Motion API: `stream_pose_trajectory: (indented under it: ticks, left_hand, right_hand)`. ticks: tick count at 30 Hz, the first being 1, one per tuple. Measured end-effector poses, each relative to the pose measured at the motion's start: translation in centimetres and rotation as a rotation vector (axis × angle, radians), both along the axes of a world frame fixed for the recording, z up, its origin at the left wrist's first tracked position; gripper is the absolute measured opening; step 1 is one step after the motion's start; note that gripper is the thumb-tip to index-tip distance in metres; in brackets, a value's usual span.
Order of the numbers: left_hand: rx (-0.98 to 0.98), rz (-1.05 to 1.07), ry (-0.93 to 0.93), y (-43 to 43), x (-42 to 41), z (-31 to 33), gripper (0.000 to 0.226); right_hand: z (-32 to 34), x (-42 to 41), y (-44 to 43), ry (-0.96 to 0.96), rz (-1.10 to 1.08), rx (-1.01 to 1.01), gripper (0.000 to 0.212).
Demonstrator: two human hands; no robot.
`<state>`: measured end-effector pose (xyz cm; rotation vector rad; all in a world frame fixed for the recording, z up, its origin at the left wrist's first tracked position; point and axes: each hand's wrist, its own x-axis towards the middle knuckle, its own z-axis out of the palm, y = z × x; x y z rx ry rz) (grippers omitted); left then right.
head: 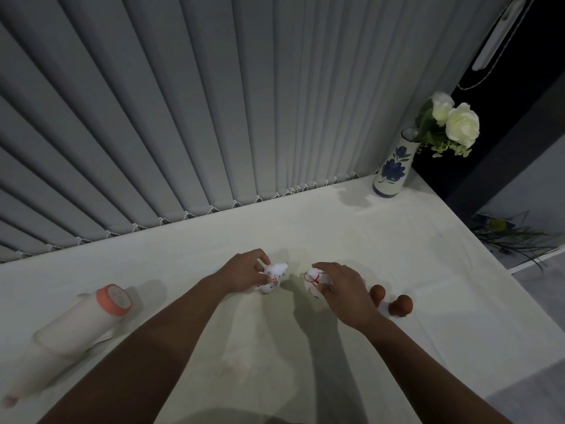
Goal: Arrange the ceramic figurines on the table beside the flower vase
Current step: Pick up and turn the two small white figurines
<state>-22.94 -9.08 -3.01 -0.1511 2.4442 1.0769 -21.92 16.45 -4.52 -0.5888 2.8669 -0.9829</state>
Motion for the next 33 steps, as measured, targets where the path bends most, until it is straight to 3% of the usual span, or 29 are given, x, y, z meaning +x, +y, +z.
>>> stream_pose_trajectory:
  ticks: [10, 13, 17, 23, 29, 33]
  left_hand:
    - [-0.271, -0.235, 0.218, 2.2, -0.2, 0.1, 0.034]
    - [-0.267, -0.241, 0.209, 2.4, 0.1, 0.1, 0.048]
    - [-0.258, -0.234, 0.226, 2.4, 0.3, 0.3, 0.035]
    - [-0.229, -0.207, 0.207, 2.2, 0.7, 0.3, 0.052]
    - [-0.193, -0.18, 0.227, 1.9, 0.9, 0.0, 0.034]
    - [-0.191, -0.208, 0.252, 2.2, 0.7, 0.0, 0.037]
  right_hand:
    - [-0.2, -0.1, 0.0, 0.017, -0.002, 0.017, 0.039]
    - [-0.2, -0.1, 0.0, 0.01, -0.001, 0.02, 0.039]
    - [-0.2, 0.0, 0.0, 0.023, 0.0, 0.01, 0.039]
    - [-0.1, 0.0, -0.1, 0.032, 0.0, 0.01, 0.039]
    - [-0.1, 0.0, -0.1, 0.007, -0.02, 0.005, 0.039]
    - [0.3, 0.1, -0.1, -0.013, -0.044, 0.012, 0.032]
